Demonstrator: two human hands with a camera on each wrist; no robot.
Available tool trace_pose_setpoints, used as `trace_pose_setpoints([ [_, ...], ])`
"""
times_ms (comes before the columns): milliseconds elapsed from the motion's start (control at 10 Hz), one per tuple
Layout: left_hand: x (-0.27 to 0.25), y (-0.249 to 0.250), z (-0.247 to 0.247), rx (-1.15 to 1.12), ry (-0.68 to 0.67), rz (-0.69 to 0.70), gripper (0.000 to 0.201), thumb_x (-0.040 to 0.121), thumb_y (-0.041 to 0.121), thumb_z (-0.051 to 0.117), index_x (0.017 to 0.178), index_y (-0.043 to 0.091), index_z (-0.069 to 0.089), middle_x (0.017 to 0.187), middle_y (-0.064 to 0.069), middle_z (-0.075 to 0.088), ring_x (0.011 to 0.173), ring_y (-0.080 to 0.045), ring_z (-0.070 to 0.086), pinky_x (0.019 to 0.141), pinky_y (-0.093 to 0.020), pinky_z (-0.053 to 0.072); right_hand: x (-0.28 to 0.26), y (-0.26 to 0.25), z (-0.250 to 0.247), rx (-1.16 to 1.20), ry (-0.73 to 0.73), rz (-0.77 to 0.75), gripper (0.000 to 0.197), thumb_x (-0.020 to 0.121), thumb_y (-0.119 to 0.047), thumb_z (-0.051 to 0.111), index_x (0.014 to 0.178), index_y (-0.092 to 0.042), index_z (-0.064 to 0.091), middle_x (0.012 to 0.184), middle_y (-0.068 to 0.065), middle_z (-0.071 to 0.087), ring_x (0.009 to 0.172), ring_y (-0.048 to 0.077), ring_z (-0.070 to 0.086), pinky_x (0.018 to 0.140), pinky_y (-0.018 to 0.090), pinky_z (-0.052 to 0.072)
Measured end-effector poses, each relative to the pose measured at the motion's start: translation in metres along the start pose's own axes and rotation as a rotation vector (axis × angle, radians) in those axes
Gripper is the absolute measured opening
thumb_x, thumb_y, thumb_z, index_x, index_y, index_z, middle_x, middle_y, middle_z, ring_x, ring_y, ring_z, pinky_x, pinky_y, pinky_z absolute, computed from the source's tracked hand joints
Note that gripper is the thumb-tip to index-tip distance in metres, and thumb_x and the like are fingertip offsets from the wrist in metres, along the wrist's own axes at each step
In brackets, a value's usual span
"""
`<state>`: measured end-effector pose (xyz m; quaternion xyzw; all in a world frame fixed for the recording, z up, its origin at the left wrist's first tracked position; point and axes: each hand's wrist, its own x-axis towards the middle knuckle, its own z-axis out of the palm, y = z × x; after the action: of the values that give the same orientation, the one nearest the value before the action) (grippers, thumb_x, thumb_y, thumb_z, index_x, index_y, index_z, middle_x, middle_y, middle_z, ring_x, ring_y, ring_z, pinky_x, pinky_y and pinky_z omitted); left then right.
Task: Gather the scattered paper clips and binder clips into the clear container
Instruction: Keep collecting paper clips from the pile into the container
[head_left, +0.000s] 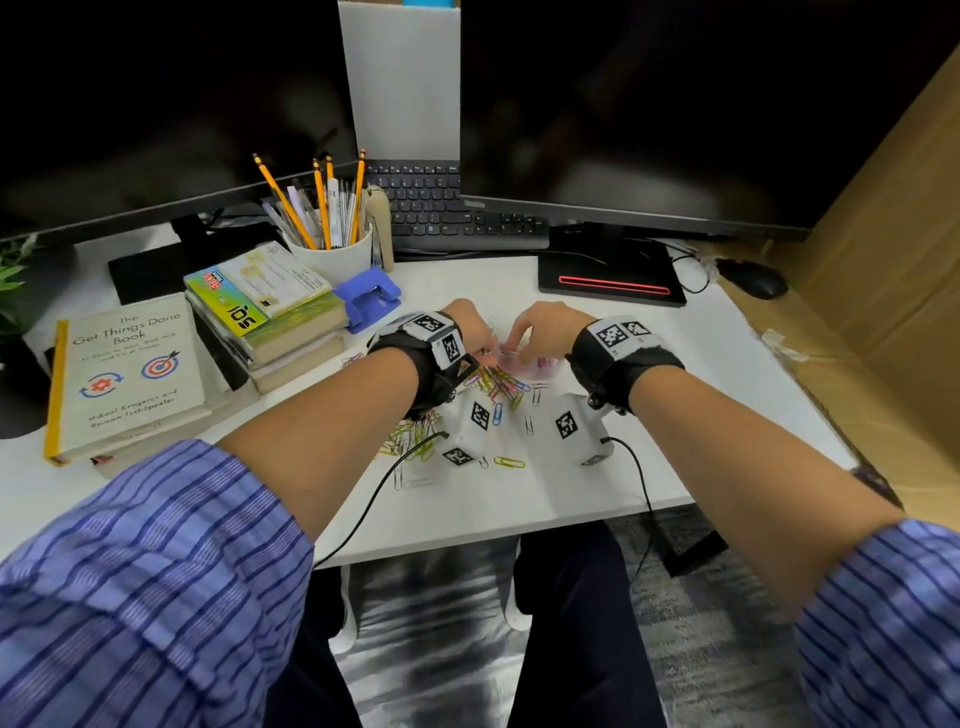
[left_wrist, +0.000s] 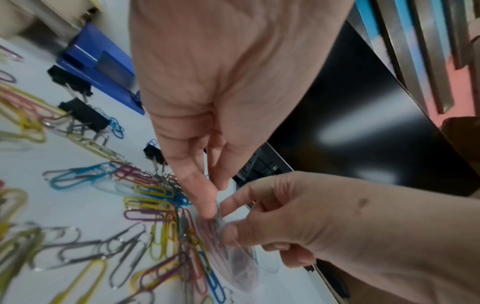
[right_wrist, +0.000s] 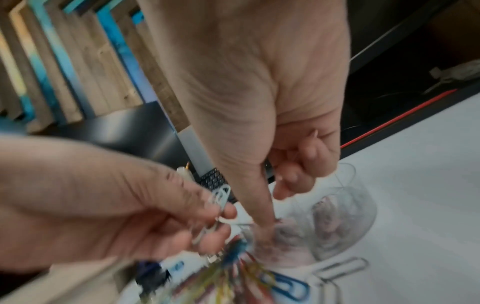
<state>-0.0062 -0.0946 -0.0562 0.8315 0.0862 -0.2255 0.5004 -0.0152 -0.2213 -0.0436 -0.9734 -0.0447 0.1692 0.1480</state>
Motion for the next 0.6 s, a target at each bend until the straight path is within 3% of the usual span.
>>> trace_pose_setpoints([
  [100,0.003,0.001,0.0,-0.129,0.038,-0.025,0.032,0.091,0.001,0.054,0.119,-0.013,0.056,0.121,-0.024,0.063,0.102,-0.031,0.067,0.091,-0.037,0.056,0.001,0.0,0.005,-0.016,0.074,-0.02,0.019,0.085,-0.022,0.066,0.1,-0.012,0.071,0.083,0.001,0.062,0.078,0.019,0.059,0.065,0.024,0.05],
  [200,-0.002,0.005,-0.008,0.214,0.068,0.084,0.045,0.101,0.032,0.038,0.128,0.0,0.054,0.124,-0.015,0.062,0.105,-0.027,0.062,0.092,-0.033,0.051,0.008,0.003,0.003,0.049,0.131,-0.013,0.023,0.088,-0.022,0.065,0.102,-0.006,0.071,0.103,0.007,0.067,0.082,0.017,0.056,0.053,0.015,0.04],
  [300,0.004,-0.002,-0.015,0.165,0.139,0.178,0.043,0.099,0.034,0.043,0.123,0.001,0.058,0.107,-0.01,0.066,0.099,-0.023,0.065,0.081,-0.026,0.054,0.01,0.008,-0.002,0.094,0.081,0.035,0.027,0.088,-0.027,0.066,0.104,-0.005,0.071,0.089,0.006,0.065,0.064,0.013,0.053,0.05,0.017,0.039],
  [400,0.011,0.002,-0.017,0.143,0.136,0.132,0.016,0.085,0.013,0.064,0.091,-0.001,0.064,0.088,-0.011,0.065,0.083,-0.026,0.067,0.077,-0.033,0.06,0.013,0.013,-0.008,0.356,0.107,0.057,0.02,0.096,-0.013,0.05,0.104,-0.003,0.066,0.071,0.0,0.055,0.057,0.011,0.046,0.053,0.021,0.039],
  [500,0.01,0.007,-0.007,0.215,0.1,0.117,0.025,0.083,0.019,0.067,0.063,0.009,0.056,0.075,-0.009,0.064,0.076,-0.023,0.061,0.068,-0.031,0.053,0.013,0.02,-0.011,0.939,0.162,0.199,0.026,0.099,-0.003,0.032,0.091,-0.005,0.056,0.069,0.004,0.045,0.055,0.012,0.036,0.054,0.022,0.031],
  [600,0.005,0.013,0.006,0.152,0.035,0.174,0.026,0.085,0.009,0.063,0.062,0.013,0.053,0.058,-0.002,0.061,0.079,-0.022,0.06,0.082,-0.036,0.055,0.009,0.025,-0.005,1.222,0.18,0.249,0.021,0.099,-0.001,0.032,0.106,-0.004,0.052,0.069,0.005,0.041,0.057,0.012,0.036,0.059,0.022,0.036],
])
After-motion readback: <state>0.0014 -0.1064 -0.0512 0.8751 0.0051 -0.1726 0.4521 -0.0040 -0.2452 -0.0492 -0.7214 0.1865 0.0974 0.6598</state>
